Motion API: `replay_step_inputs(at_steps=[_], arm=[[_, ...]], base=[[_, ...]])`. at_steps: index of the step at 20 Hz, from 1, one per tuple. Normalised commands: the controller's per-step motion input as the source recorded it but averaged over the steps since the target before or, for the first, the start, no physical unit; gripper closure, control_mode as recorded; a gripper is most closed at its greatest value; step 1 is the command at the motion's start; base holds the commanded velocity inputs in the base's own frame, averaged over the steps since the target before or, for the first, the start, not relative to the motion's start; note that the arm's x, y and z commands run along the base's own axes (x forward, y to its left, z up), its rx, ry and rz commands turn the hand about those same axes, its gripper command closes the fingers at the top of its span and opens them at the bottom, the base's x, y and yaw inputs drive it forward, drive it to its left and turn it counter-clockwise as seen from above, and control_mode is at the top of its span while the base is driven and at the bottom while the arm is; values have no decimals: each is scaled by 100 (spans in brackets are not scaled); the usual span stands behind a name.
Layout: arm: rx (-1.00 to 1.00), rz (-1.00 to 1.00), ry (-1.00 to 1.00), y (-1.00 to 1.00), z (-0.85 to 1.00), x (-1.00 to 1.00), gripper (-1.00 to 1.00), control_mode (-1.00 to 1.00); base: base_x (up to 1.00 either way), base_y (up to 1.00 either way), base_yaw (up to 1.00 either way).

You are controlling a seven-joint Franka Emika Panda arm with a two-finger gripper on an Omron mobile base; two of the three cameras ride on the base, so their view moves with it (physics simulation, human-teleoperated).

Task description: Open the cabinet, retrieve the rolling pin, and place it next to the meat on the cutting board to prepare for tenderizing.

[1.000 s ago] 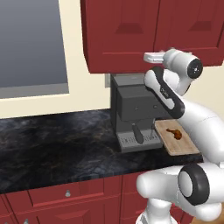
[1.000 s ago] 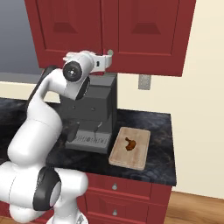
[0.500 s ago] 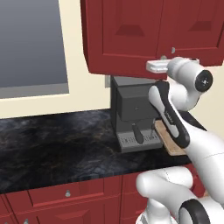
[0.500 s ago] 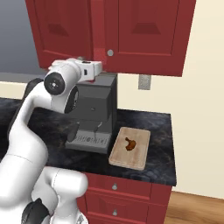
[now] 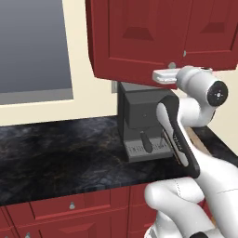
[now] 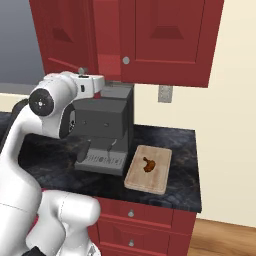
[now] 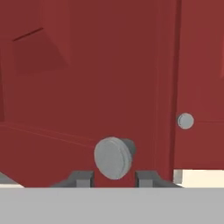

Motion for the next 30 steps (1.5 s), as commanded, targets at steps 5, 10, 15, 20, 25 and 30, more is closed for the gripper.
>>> replay_step_inputs(at_steps=[5, 10, 15, 20, 25, 30], arm=[[3, 3, 0, -39, 1, -26, -100, -100], [9, 4, 0, -82, 7, -43, -100, -100], [13, 7, 0, -77, 13, -25, -100, -100], [11, 20, 2, -32, 5, 14, -100, -100], [10, 21, 10, -20, 0, 16, -100, -100], [13, 13, 12, -3, 0, 19, -100, -100]], base=[[0, 0, 0], [0, 0, 0], [0, 0, 0], [0, 0, 0], [0, 0, 0], [0, 0, 0]])
